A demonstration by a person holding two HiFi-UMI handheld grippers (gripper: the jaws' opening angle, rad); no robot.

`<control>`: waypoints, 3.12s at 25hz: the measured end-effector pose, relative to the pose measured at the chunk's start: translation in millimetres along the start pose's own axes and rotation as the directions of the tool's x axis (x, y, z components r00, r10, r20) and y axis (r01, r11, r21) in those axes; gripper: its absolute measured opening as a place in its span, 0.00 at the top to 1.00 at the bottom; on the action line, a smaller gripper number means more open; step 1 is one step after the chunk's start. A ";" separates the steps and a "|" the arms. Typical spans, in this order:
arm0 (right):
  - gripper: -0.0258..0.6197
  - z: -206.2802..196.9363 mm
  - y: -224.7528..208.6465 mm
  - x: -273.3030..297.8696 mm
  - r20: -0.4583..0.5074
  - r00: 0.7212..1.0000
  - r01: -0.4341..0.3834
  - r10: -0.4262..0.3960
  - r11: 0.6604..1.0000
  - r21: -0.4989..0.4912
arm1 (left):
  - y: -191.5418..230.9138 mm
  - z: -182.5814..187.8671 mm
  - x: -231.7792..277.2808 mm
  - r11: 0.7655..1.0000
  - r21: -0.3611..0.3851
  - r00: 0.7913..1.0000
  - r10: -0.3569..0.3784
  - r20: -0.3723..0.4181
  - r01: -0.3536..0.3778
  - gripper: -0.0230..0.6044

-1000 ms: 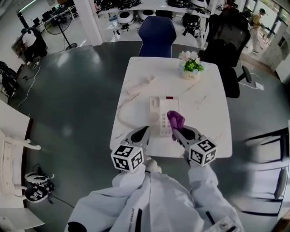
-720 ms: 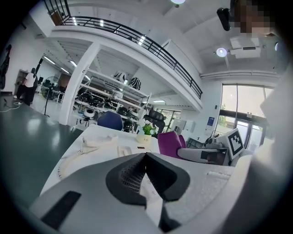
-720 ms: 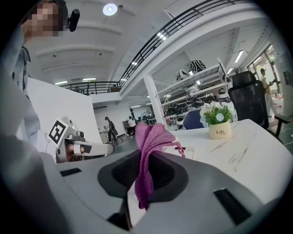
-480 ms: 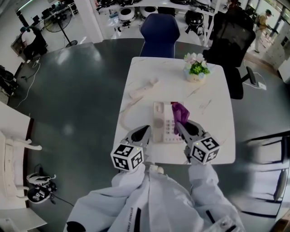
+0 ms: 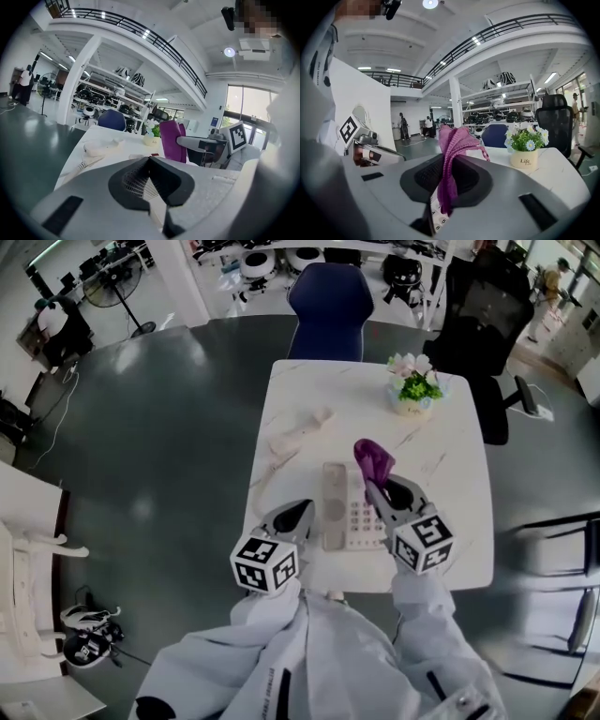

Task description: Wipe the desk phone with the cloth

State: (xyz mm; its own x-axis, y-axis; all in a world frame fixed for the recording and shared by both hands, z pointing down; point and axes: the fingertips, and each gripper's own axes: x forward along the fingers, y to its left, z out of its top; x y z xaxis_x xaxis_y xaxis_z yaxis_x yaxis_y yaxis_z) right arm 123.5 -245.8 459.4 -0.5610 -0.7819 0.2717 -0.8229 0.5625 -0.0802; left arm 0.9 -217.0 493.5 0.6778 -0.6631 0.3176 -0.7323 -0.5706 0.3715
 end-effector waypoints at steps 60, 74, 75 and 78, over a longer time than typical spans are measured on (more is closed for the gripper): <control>0.90 -95.0 41.1 55.3 -0.389 0.911 -0.184 0.134 0.979 -0.094 | 15.7 -29.4 -14.8 0.997 -0.069 0.999 0.026 -0.048 -0.029 0.97; 0.90 -109.7 57.3 37.9 -0.416 0.892 -0.235 0.174 0.967 -0.101 | -3.5 -37.4 -28.8 0.995 -0.076 0.998 0.060 -0.028 -0.062 0.97; 0.90 -111.1 58.5 36.4 -0.418 0.891 -0.239 0.177 0.966 -0.100 | -4.9 -38.6 -29.3 0.995 -0.077 0.998 0.059 -0.029 -0.061 0.97; 0.90 -114.2 61.7 31.4 -0.423 0.886 -0.249 0.188 0.964 -0.093 | -9.5 -41.1 -31.1 0.995 -0.077 0.998 0.057 -0.032 -0.059 0.97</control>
State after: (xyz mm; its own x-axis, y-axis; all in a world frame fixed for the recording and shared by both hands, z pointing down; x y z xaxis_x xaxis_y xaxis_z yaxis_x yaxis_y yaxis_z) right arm 65.4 -205.0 572.5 -0.6136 -0.4739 0.6316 -0.6456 0.7616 -0.0558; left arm -10.6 -171.1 516.0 0.6369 -0.6788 0.3656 -0.7639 -0.4912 0.4186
